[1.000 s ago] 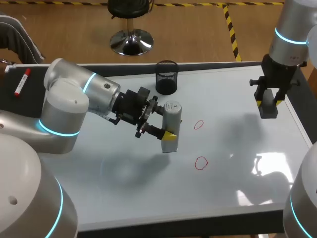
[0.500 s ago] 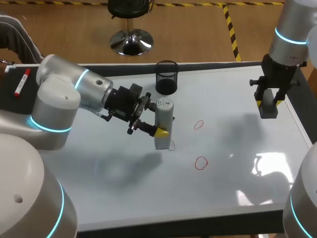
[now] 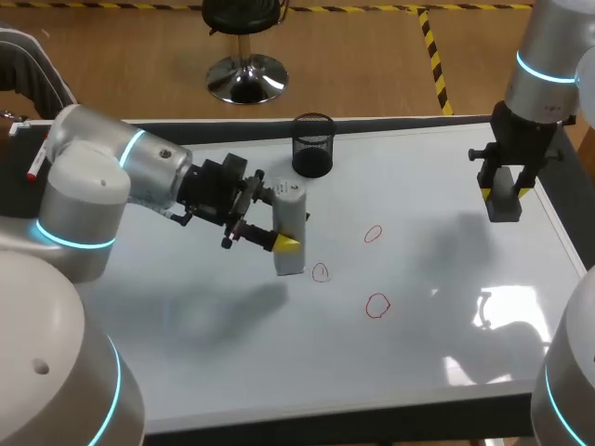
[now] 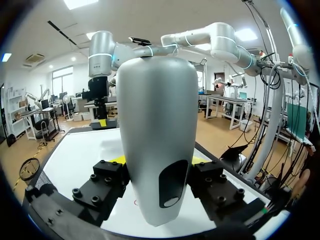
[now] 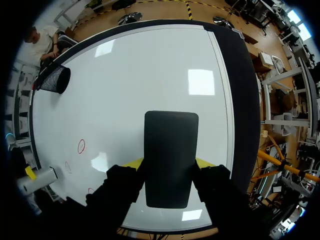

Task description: Pick up the inspection probe, press it on each red-marked spot on the whiteboard one by one, put down the probe, pick up the eraser, and wipe off all the red marks.

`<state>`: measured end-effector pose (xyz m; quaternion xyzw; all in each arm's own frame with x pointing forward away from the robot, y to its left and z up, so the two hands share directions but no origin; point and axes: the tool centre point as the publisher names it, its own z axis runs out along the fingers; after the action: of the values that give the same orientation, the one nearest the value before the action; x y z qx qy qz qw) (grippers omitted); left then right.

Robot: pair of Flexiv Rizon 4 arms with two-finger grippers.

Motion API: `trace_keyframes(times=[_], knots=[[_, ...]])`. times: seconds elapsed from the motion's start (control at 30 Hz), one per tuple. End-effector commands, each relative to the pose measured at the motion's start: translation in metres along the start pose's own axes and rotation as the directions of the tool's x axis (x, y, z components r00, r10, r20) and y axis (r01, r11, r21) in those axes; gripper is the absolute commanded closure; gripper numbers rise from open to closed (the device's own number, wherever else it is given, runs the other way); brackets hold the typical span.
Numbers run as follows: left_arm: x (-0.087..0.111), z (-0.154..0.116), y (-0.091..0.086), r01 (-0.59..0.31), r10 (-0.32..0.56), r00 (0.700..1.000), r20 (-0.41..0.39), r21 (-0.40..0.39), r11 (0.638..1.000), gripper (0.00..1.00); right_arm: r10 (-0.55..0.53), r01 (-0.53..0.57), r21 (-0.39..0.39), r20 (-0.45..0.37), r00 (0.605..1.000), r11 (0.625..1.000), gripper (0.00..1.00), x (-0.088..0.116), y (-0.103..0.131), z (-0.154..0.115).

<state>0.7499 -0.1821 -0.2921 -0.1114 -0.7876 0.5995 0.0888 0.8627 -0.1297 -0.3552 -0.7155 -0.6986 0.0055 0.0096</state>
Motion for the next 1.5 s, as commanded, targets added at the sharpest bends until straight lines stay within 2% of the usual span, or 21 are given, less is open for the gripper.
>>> trace_keyframes(times=[0.03,0.77,1.1,1.5], knots=[[0.008,-0.020,0.000,-0.002,0.002,1.000,0.024,0.002,1.000,1.00,-0.001,0.001,0.000,0.001,1.000,1.000,1.00,0.000,0.000,-0.001],[0.027,-0.065,0.017,-0.013,0.013,0.998,0.065,-0.001,1.000,1.00,-0.001,0.001,0.000,0.001,1.000,1.000,1.00,0.000,0.000,-0.001],[0.035,-0.085,0.030,-0.013,0.013,0.996,0.089,0.001,1.000,1.00,-0.001,0.001,0.000,0.001,1.000,1.000,1.00,0.000,0.000,-0.001],[0.044,-0.106,0.034,-0.019,0.018,0.993,0.119,0.001,1.000,1.00,-0.001,0.001,0.000,0.001,1.000,1.000,1.00,0.000,0.000,-0.001]])
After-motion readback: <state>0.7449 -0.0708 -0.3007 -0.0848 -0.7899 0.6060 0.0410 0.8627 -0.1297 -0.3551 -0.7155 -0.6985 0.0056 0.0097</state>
